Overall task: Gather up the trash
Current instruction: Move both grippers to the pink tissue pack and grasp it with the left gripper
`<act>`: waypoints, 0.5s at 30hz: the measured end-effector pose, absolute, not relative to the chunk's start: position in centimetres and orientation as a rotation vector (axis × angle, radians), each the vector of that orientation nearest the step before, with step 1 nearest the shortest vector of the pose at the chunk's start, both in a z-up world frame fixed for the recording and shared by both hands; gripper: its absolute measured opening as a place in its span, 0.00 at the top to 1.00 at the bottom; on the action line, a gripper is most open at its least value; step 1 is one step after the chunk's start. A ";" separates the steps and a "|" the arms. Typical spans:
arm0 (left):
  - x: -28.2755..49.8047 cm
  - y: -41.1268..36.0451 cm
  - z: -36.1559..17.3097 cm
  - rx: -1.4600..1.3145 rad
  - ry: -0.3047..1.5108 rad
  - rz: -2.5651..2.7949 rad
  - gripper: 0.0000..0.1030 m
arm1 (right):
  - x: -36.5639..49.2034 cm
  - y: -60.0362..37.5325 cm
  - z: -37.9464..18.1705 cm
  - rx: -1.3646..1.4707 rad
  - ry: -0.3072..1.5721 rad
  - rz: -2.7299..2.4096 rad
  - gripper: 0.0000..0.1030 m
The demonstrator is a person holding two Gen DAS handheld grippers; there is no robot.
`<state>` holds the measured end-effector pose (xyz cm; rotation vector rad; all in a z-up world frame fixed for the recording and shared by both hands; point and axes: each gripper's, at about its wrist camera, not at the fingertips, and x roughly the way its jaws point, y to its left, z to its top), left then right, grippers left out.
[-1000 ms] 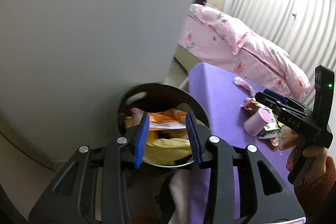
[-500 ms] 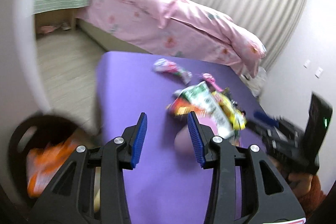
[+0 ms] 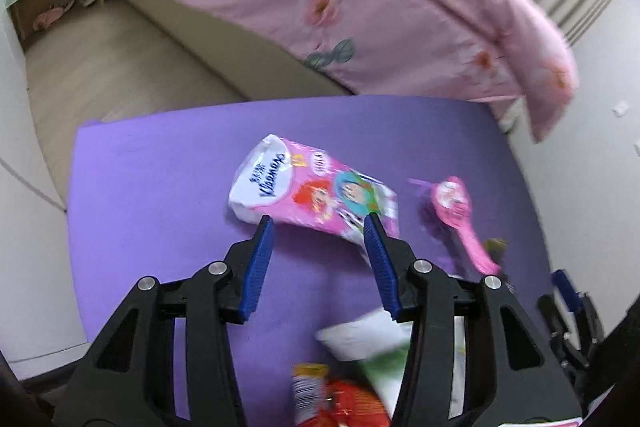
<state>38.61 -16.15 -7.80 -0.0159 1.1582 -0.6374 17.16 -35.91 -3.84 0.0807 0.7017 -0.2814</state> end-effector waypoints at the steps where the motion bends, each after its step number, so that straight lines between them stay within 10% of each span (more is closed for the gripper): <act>1: 39.3 -16.7 -8.2 -0.003 1.174 -0.625 0.57 | 17.7 -36.4 -4.0 0.088 0.707 -0.292 0.56; 10: 42.4 -18.8 -9.1 -0.036 1.244 -0.548 0.59 | 19.2 -37.8 -5.7 0.106 0.742 -0.316 0.56; 15: 41.6 -19.0 -8.9 -0.049 1.238 -0.553 0.92 | 18.9 -37.9 -6.0 0.119 0.738 -0.300 0.56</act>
